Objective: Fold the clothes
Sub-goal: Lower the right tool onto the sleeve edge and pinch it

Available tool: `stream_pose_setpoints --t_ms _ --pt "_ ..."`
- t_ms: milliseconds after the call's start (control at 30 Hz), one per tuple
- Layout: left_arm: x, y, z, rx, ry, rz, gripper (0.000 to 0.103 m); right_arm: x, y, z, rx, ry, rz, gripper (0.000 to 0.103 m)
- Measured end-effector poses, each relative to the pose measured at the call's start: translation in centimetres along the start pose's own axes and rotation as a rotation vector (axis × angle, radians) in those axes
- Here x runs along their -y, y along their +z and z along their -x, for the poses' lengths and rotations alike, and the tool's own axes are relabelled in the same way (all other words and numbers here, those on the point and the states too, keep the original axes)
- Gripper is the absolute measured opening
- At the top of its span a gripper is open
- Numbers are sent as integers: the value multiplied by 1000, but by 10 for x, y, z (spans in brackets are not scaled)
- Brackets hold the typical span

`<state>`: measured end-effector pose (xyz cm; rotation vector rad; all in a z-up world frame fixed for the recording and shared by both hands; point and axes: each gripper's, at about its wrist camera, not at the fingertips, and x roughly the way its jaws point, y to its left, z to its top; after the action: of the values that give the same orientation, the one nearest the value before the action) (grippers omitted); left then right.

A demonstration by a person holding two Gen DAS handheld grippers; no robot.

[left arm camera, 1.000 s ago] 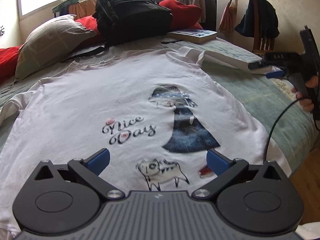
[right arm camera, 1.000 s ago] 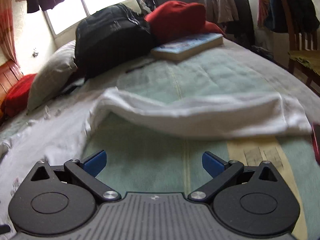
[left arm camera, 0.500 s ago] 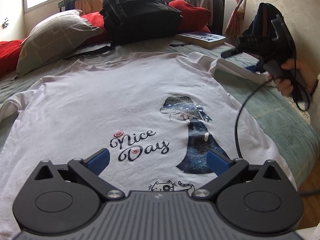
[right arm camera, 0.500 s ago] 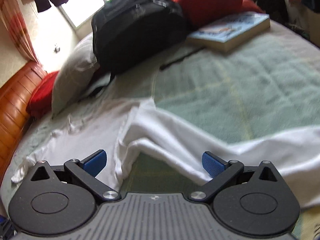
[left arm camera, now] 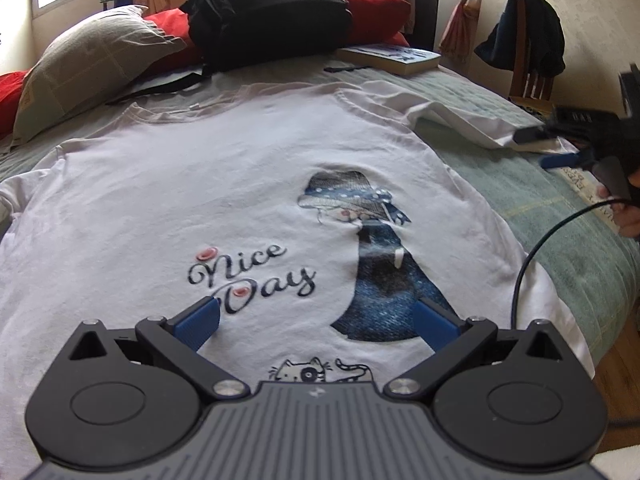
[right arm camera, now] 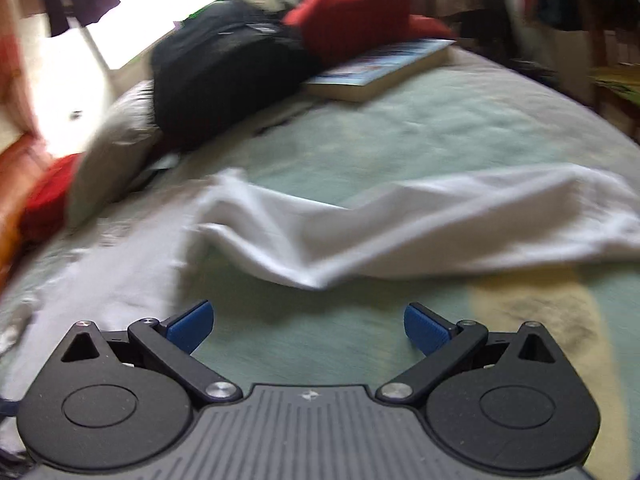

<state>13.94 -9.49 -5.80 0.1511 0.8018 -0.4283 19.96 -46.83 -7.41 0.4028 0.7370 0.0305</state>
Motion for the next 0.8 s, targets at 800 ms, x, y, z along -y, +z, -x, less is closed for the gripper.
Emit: stream_pose_setpoints --t_ms 800 --pt "4 -4 -2 -10 21 14 102 127 50 -40 289 112 -483 103"
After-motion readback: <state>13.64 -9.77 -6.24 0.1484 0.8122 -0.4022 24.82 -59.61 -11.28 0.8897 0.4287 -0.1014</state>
